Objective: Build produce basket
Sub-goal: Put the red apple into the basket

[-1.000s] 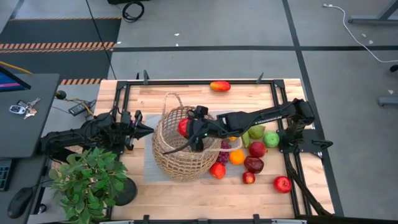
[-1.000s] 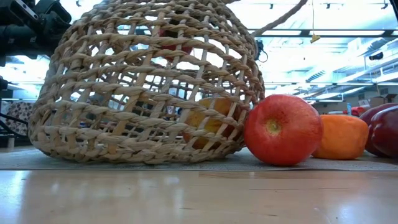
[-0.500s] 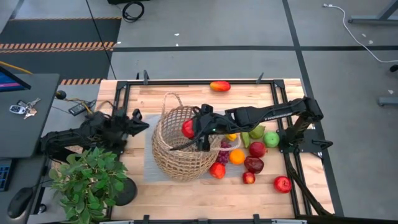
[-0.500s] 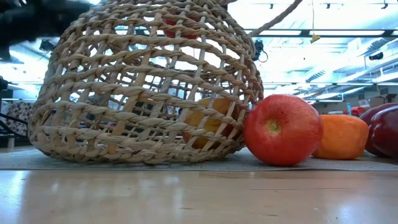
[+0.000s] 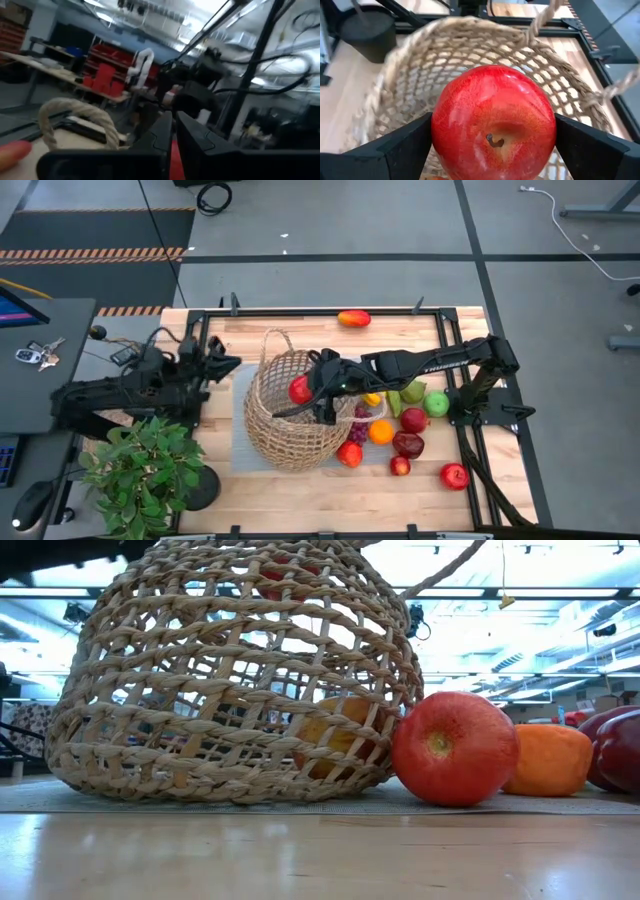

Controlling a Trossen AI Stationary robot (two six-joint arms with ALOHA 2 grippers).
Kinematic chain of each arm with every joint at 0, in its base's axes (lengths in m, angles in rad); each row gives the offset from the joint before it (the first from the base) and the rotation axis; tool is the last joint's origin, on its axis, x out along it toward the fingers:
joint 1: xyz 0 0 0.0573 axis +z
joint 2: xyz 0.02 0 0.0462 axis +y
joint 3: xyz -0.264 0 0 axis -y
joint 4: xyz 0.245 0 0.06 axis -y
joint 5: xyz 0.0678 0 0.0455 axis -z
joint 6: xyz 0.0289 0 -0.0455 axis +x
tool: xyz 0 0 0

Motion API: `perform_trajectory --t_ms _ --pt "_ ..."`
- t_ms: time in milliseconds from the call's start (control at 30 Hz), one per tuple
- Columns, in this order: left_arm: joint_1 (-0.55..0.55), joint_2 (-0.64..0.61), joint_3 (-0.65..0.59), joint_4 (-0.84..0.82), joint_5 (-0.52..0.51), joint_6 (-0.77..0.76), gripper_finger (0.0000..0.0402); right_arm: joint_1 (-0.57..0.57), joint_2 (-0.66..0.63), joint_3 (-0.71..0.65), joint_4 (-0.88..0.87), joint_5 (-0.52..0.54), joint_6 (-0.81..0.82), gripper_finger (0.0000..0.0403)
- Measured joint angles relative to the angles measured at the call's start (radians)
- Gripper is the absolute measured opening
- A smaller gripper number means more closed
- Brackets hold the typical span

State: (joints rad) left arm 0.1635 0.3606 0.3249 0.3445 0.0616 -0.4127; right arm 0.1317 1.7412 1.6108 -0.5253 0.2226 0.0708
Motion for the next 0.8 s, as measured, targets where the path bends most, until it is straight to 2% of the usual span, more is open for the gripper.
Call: perform_trajectory --t_ms 167,433,600,800 --pt "-0.027 0.246 0.142 0.004 0.01 0.087 0.0036 -0.011 0.0 0.0 0.023 -0.059 0.022 0.0392" --pt "-0.11 0.55 0.364 -0.043 0.016 0.237 0.0028 -0.012 0.0 0.0 0.023 -0.06 0.045 0.0392" --pt "-0.134 0.658 0.446 -0.126 0.013 0.285 0.0035 -0.012 0.0 0.0 0.026 -0.055 0.069 0.0392" --pt "-0.148 0.725 0.462 -0.145 -0.001 0.298 0.0032 -0.013 0.0 0.0 0.049 -0.043 0.095 0.0392"
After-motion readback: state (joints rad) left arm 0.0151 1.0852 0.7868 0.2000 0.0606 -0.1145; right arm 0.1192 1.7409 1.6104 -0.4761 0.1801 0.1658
